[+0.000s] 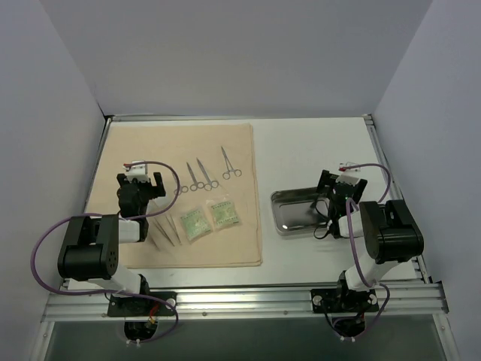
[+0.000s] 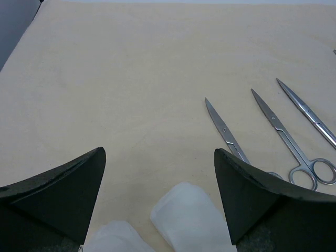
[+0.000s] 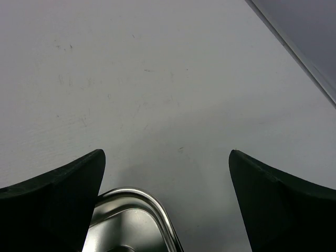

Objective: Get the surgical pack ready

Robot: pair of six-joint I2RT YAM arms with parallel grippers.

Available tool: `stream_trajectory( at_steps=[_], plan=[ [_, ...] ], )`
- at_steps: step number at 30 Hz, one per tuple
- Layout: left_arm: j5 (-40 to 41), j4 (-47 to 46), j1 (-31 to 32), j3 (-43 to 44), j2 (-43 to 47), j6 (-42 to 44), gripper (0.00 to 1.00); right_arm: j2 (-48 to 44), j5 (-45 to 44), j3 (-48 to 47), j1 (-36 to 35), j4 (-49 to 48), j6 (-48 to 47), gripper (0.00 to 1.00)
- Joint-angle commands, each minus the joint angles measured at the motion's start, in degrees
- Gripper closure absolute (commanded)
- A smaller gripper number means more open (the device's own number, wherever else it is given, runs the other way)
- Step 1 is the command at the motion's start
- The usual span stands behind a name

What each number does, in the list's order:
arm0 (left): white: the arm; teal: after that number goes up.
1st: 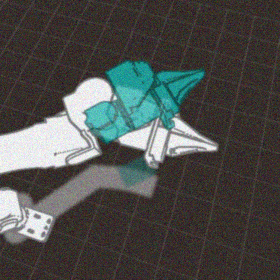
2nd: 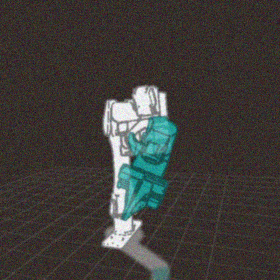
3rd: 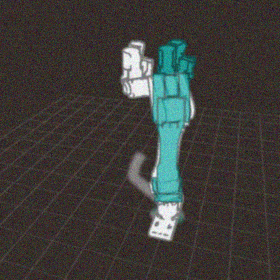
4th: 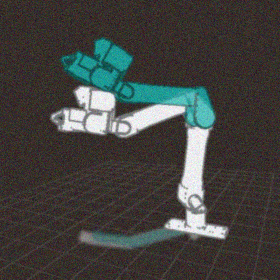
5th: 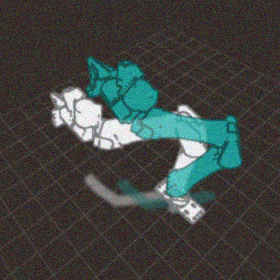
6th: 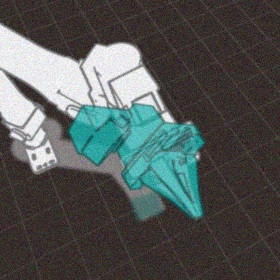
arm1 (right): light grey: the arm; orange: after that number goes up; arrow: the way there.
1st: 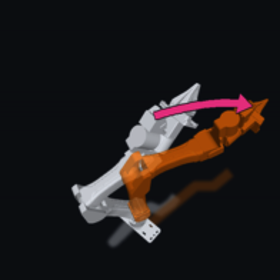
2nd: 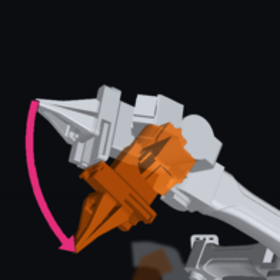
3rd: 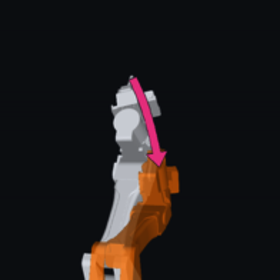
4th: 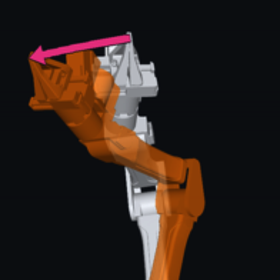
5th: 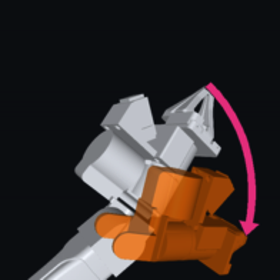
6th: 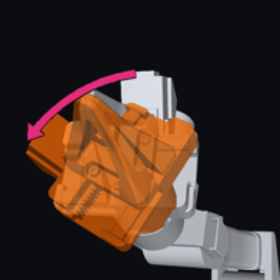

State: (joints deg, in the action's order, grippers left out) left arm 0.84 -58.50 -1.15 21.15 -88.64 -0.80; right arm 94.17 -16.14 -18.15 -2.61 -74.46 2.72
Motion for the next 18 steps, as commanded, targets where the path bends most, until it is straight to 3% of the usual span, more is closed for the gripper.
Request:
stream_trajectory(
  at_steps=[1, 6, 9, 10, 12, 13, 14, 16, 18],
  plan=[
    [0.2, -0.7, 0.3, 1.9, 0.8, 0.4, 0.06, -1.4, 0.1, -0.9, 0.1, -8.7, -0.5, 0.00],
    [0.0, -0.7, 0.3, 1.9, 0.8, 0.6, 0.06, -14.4, -1.2, -9.6, 0.2, 15.5, 2.0, 0.00],
    [-0.4, -0.8, 0.3, 1.9, 0.9, 0.5, 0.06, -23.3, 5.0, -13.6, 0.3, 26.2, 5.7, 0.06],
    [-1.4, -0.9, -0.3, 2.1, 1.2, 0.5, 0.06, -26.4, 10.1, -17.1, 0.2, 28.8, 6.3, 0.13],
    [-8.6, 7.4, -1.1, 4.9, 5.6, 2.5, 0.05, -28.2, 15.7, -23.3, -0.2, 37.8, 8.7, 0.22],
    [-10.0, 21.7, -1.3, 11.7, 7.7, 2.7, 0.05, -28.8, 20.7, -25.6, -0.7, 40.9, 9.5, 0.26],
    [-11.2, 28.5, -1.8, 15.7, 9.5, 3.2, 0.05, -28.6, 21.8, -28.0, -1.6, 44.3, 10.1, 0.28],
    [-14.5, 39.2, -1.9, 23.4, 11.6, 4.8, 0.00, -27.6, 21.4, -34.5, -6.8, 54.6, 10.9, 0.31],
    [-15.3, 54.4, -2.0, 34.2, 11.7, 5.5, 0.07, -26.4, 18.3, -37.9, -11.9, 63.5, 11.0, 0.33]
  ],
)
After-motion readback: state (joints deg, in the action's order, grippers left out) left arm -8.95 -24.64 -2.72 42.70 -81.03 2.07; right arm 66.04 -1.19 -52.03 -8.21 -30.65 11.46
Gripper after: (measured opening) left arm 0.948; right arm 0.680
